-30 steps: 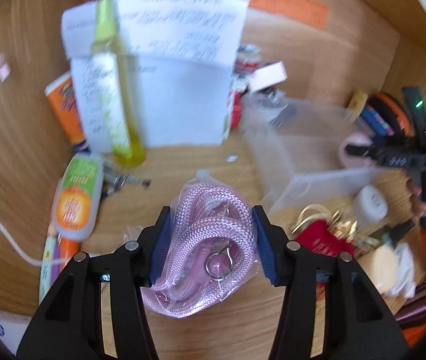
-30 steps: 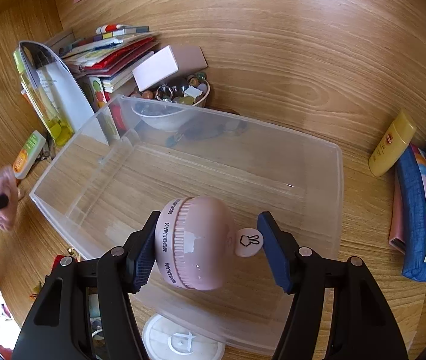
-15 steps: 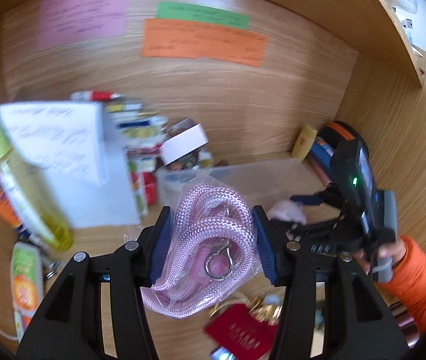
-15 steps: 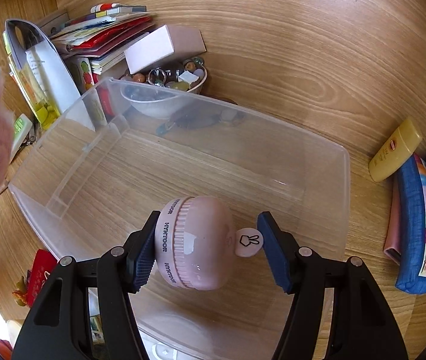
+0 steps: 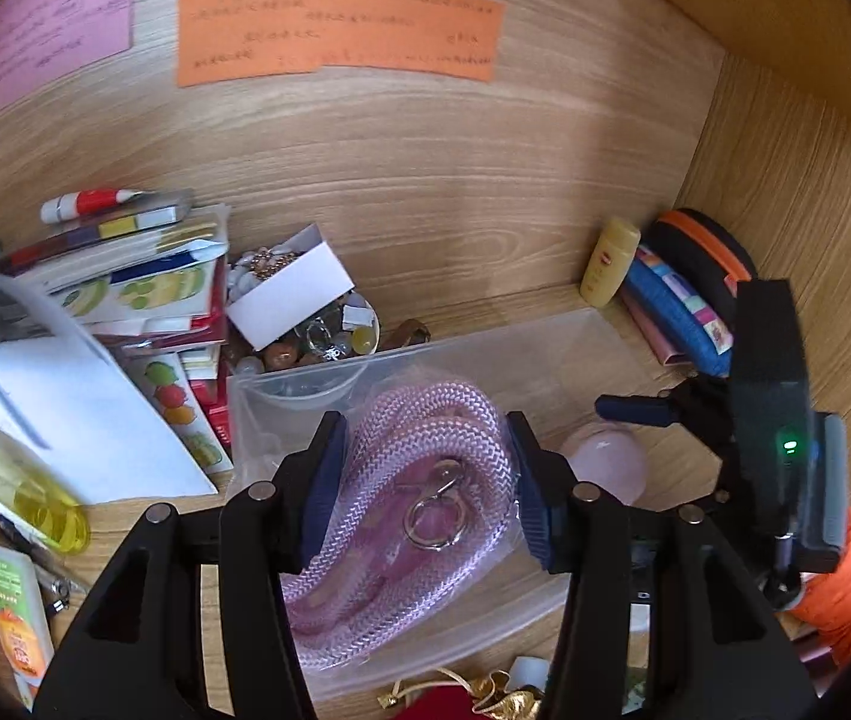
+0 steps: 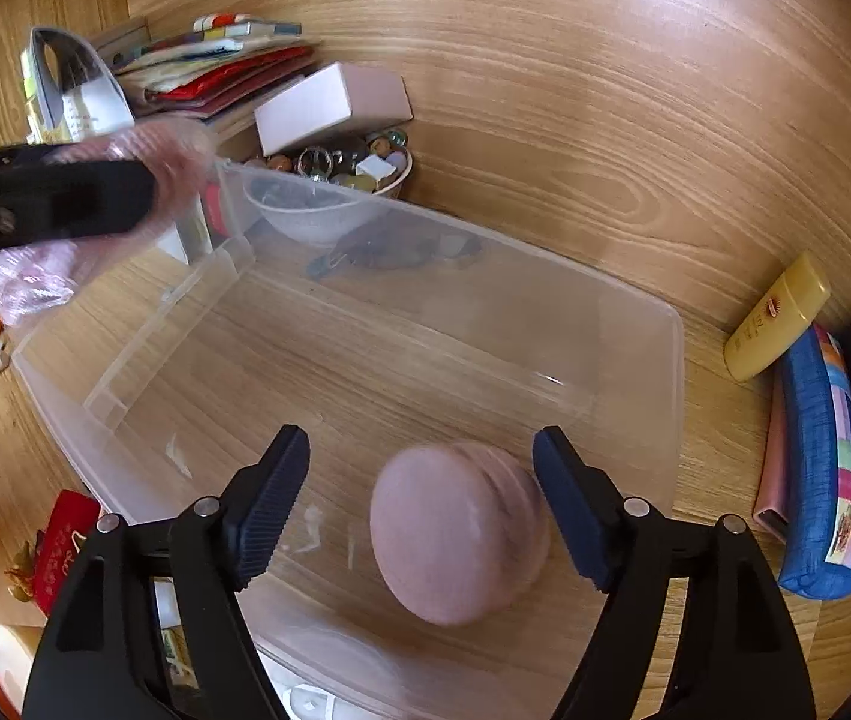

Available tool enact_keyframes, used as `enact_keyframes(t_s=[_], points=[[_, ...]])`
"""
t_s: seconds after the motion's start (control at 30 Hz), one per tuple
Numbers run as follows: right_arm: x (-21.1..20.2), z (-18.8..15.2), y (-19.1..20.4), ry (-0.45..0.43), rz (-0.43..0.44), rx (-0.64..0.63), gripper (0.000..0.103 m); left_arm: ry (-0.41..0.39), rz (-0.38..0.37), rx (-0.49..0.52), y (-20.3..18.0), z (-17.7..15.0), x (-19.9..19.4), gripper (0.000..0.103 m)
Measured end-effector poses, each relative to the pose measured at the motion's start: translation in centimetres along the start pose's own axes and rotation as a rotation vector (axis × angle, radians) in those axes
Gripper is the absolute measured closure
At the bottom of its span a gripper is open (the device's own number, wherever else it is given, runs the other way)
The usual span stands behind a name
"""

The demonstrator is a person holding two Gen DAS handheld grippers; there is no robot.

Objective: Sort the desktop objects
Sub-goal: 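Lower the pink compact into the box and open the right gripper while the left carries the rope bag, then release the bagged pink rope into the clear box with the left gripper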

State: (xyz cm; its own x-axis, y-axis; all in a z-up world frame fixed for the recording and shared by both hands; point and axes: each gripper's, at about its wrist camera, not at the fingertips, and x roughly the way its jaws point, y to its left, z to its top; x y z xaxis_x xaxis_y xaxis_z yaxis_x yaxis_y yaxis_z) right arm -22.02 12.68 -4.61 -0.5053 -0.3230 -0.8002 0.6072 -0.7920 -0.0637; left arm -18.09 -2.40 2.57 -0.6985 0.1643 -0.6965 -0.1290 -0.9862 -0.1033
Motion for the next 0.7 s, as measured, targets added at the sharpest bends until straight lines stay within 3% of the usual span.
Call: enact_keyframes(t_s=[0.33, 0.53, 0.7], points=[[-2.1, -0.9, 0.6, -0.046, -0.028, -0.007, 0.024, 0.066, 0.020, 0.077, -1.4, -1.1, 2.1, 0.049], [-3.4, -1.8, 0.7, -0.063, -0.040, -0.004, 0.023, 0.122, -0.004, 0.052, -0.9, -1.7, 2.9, 0.049], [-5.2, -2.4, 0.7, -0.083, -0.058, 0.010, 0.023, 0.116, -0.008, 0.037, -0.7, -2.0, 1.8, 0.049]])
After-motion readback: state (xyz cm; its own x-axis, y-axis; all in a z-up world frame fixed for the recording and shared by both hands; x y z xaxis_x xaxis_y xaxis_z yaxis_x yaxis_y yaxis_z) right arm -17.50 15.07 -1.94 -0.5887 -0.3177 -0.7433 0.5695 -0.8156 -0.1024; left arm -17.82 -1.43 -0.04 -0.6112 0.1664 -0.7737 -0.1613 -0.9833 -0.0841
